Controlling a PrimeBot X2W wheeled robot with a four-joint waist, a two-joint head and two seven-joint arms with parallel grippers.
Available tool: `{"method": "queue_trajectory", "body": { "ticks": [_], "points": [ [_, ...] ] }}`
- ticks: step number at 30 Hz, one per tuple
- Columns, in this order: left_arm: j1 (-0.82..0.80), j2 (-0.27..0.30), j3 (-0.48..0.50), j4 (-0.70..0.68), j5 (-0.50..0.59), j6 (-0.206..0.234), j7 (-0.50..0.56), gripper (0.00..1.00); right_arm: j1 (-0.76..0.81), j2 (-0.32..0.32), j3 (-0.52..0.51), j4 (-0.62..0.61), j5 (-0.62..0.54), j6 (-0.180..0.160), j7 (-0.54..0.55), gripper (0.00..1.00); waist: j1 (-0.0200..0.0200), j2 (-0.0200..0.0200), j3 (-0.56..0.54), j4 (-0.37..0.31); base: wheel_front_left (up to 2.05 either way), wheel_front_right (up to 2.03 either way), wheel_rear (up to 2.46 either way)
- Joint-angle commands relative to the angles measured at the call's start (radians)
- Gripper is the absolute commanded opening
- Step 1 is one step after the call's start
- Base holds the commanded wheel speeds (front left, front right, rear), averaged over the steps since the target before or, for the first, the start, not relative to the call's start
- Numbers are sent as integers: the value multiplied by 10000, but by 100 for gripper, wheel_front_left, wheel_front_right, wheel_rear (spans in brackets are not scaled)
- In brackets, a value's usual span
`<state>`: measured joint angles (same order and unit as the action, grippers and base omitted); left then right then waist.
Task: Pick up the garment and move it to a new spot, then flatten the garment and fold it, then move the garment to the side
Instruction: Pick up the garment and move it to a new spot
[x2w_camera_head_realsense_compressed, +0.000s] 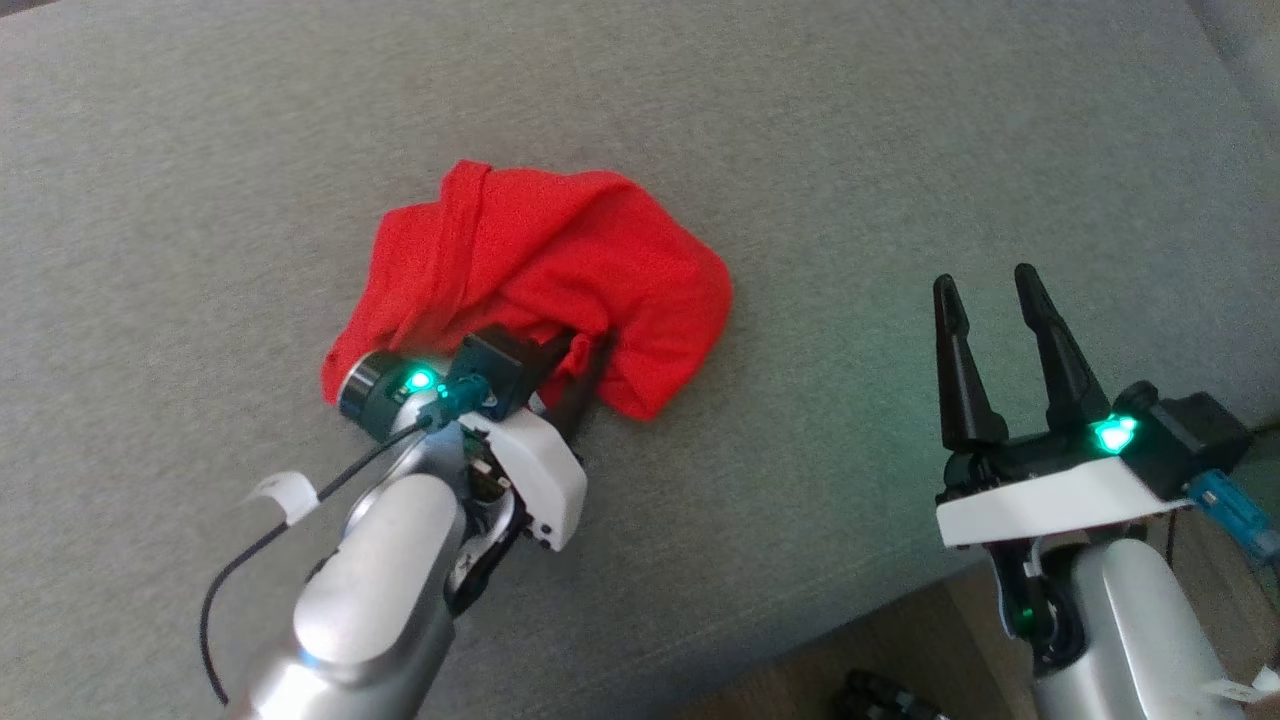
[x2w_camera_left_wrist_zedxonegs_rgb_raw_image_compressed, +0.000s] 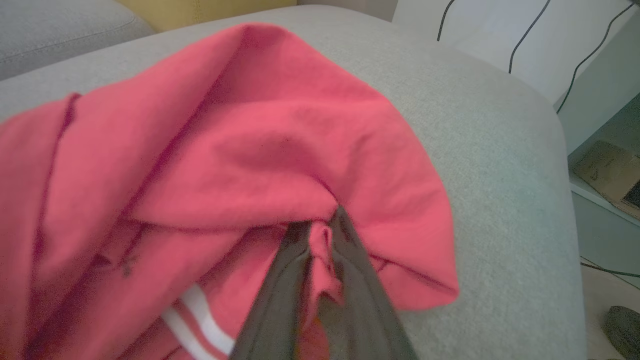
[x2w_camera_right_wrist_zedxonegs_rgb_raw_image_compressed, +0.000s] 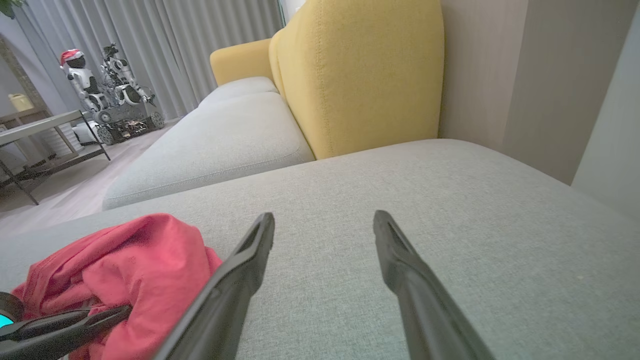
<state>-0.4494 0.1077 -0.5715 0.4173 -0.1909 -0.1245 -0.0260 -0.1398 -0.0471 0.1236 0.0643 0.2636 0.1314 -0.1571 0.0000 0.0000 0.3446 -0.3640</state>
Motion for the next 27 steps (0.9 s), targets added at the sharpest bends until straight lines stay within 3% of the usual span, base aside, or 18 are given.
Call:
{"method": "queue_trajectory", "body": {
  "ticks": [1,8,15,20,27],
  "points": [
    [-219,55,149,-192,-60,-59,-133,100,-256,-32,182,-243,-52,-7,-84,100,0,0,-226,309,0,0,0],
    [158,5,285,-749,-286,270,-1250,100,-206,-32,11,-201,-358,-7,135,100,0,0,-957,1516,0,0,0],
    [970,105,1328,-1814,-822,1226,-1997,100,-39,-32,-200,-371,-658,-7,499,100,0,0,-1631,2681,0,0,0],
    [1634,545,2279,-2375,-1010,1955,-2199,100,131,-32,-314,-602,-893,-7,838,100,0,0,-1947,3298,0,0,0],
    [2448,1142,3191,-2648,-1261,2284,-2306,100,409,-32,-512,-807,-1159,-7,1222,100,0,0,-2318,3828,0,0,0]
  ]
}}
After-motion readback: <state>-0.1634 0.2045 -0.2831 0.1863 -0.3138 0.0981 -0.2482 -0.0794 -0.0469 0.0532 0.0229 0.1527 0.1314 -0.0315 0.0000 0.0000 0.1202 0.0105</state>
